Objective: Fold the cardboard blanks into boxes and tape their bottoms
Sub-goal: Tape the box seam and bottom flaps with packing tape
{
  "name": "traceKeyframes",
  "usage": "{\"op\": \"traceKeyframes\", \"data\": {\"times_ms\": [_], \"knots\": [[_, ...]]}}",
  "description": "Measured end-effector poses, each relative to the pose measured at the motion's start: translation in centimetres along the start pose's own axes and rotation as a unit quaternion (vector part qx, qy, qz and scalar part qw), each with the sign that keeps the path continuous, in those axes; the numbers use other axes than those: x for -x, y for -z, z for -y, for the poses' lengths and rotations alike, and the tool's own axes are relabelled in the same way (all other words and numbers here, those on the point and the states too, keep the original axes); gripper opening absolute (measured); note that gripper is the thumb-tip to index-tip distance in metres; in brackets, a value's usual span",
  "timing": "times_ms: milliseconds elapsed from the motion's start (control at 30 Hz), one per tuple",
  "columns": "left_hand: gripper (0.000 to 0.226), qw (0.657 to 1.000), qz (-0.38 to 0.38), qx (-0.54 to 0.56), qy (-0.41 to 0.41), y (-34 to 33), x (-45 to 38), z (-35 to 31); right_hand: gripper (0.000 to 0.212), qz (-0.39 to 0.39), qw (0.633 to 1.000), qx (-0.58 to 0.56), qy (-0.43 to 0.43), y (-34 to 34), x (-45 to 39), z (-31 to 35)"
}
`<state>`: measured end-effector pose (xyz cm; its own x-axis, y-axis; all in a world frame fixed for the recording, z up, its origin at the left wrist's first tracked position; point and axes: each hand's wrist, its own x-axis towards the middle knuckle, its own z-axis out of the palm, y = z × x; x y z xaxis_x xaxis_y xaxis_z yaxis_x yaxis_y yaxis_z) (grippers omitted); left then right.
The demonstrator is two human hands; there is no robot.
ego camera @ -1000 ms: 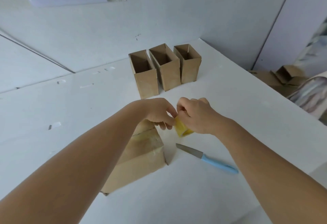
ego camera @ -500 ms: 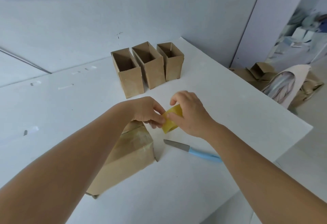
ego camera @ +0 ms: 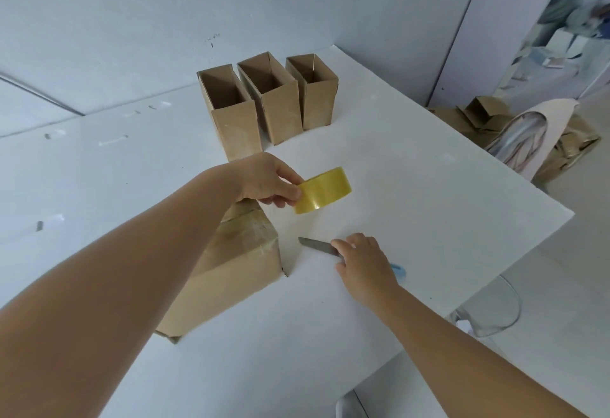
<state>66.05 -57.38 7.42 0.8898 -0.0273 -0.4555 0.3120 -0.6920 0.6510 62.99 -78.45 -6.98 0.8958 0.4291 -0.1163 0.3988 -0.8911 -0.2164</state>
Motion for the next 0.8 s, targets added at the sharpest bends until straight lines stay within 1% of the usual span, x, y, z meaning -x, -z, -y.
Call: {"op": "traceKeyframes", "data": {"times_ms": [67,133,200,233,333,433,533,600,667,733,800], "knots": [[0.015,1.0,0.0,0.015,0.001,0.1,0.1,-0.1,0.026,-0.001,1.0,0.022,0.012,-0.1,0.2,0.0],[0.016,1.0,-0.002,0.019,0.003,0.1,0.1,-0.2,0.023,0.002,0.999,0.035,0.029,0.4,0.3,0.1],[0.015,1.0,-0.009,0.022,0.007,0.1,0.0,-0.1,0.018,-0.002,0.999,0.026,0.033,1.3,0.3,0.3],[0.014,1.0,-0.015,0.025,0.009,0.1,-0.1,0.0,0.014,-0.005,0.999,0.007,0.032,1.9,0.4,0.4],[0.016,0.999,-0.03,0.031,0.012,0.0,-0.2,0.1,0.014,-0.015,0.996,-0.083,0.03,3.7,1.2,0.8],[0.022,0.998,-0.042,0.046,0.01,0.1,-0.2,0.1,0.013,-0.045,0.985,-0.161,0.041,6.1,2.8,0.9],[0.024,0.997,-0.052,0.056,0.005,0.1,-0.1,0.1,0.019,-0.077,0.977,-0.188,0.066,8.1,4.2,1.4],[0.024,0.997,-0.057,0.06,0.005,0.0,-0.1,0.0,0.029,-0.12,0.975,-0.165,0.087,9.2,4.8,2.1],[0.025,0.996,-0.064,0.064,0.009,-0.1,-0.3,0.0,0.037,-0.138,0.978,-0.12,0.097,10.4,5.0,3.0],[0.027,0.995,-0.068,0.066,0.011,-0.2,-0.4,0.1,0.041,-0.116,0.988,-0.052,0.085,11.5,4.8,4.1],[0.027,0.995,-0.067,0.068,0.009,-0.2,-0.5,0.2,0.041,-0.088,0.993,0.024,0.068,12.4,4.6,5.1]]}}
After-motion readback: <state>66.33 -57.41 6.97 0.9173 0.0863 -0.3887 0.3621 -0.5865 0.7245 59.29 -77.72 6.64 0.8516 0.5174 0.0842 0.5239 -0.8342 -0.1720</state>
